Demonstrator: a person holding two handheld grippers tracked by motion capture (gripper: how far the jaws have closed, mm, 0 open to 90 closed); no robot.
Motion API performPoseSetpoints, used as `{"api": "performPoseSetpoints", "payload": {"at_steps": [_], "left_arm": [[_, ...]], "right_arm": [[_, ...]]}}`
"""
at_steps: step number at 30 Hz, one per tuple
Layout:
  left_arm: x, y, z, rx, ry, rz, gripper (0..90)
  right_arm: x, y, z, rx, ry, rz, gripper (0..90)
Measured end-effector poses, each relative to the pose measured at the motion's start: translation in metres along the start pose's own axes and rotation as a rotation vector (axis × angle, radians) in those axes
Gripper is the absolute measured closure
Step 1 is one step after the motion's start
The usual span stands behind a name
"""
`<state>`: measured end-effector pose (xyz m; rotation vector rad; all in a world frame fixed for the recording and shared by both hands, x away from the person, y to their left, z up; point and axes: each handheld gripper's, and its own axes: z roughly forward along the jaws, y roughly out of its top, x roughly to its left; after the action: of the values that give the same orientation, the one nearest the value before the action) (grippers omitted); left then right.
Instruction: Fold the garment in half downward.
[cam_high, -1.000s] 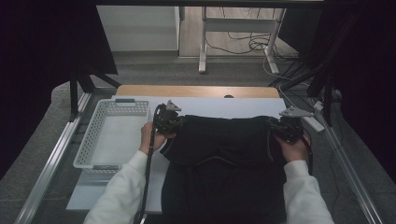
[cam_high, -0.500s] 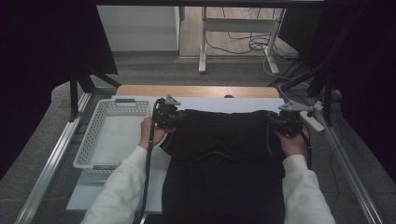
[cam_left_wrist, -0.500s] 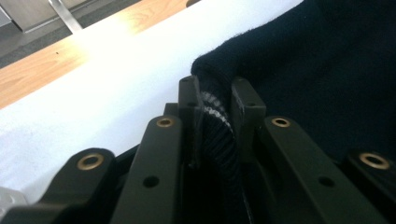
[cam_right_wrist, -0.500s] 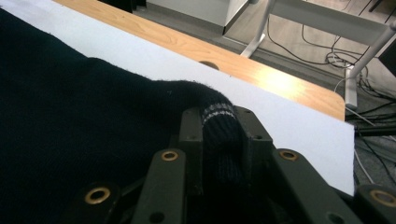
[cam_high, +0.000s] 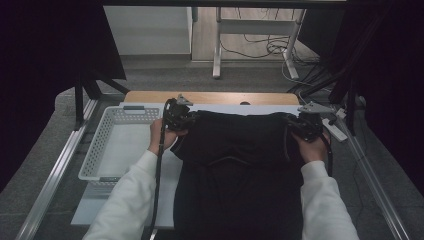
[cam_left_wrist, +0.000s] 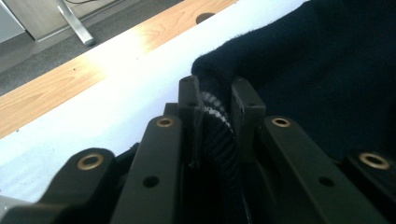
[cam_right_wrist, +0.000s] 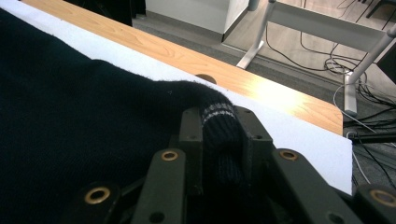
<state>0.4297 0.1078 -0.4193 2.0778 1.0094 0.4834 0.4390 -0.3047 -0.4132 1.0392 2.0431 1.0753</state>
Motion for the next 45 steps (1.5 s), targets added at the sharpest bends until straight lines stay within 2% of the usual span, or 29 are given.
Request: {"api": "performPoseSetpoints", "payload": {"at_steps": [10,13,20,21,24,28,32,33,34,35,36,38,40,45], "left_arm": [[0.003,0.0,0.001,-0.002,-0.003,-0.008,75.9],[0.006,0.005,0.0,-0.006,0.005,-0.009,76.0],[0.014,0.027,-0.01,-0.033,0.046,0.008,76.0],[0.017,0.035,-0.015,-0.051,0.065,0.011,76.1],[0.019,0.044,-0.02,-0.064,0.071,0.019,76.1],[0.017,0.045,-0.019,-0.06,0.069,0.025,76.0],[0.019,0.041,-0.012,-0.057,0.059,-0.002,74.4],[0.019,0.04,-0.01,-0.054,0.061,-0.007,71.3],[0.019,0.04,-0.01,-0.054,0.061,-0.007,60.7],[0.02,0.039,-0.005,-0.029,0.094,-0.039,41.2],[0.02,0.037,-0.004,-0.028,0.097,-0.048,33.9],[0.02,0.034,-0.005,-0.036,0.085,-0.052,31.1],[0.016,0.032,-0.006,-0.036,0.074,-0.037,27.9],[0.005,0.022,-0.008,-0.042,0.053,-0.014,27.4]], "right_arm": [[-0.001,0.002,0.0,-0.003,0.006,0.001,74.4],[-0.003,0.006,0.0,-0.015,0.006,0.007,74.4],[-0.007,0.03,-0.004,-0.051,-0.013,-0.008,74.4],[-0.008,0.036,-0.006,-0.068,-0.019,-0.01,74.4],[-0.012,0.046,-0.008,-0.092,-0.019,-0.003,74.4],[-0.013,0.05,-0.006,-0.09,-0.024,-0.008,74.2],[-0.014,0.047,-0.002,-0.083,-0.017,0.011,72.8],[-0.015,0.046,-0.001,-0.082,-0.019,0.016,68.9],[-0.015,0.045,0.0,-0.083,-0.015,0.025,56.8],[-0.016,0.044,0.002,-0.068,-0.021,0.051,41.6],[-0.016,0.044,0.003,-0.054,-0.027,0.063,38.9],[-0.016,0.04,0.002,-0.057,0.001,0.085,36.6],[-0.013,0.036,0.0,-0.06,0.015,0.082,35.4],[-0.003,0.021,-0.003,-0.047,0.058,0.064,35.5]]}}
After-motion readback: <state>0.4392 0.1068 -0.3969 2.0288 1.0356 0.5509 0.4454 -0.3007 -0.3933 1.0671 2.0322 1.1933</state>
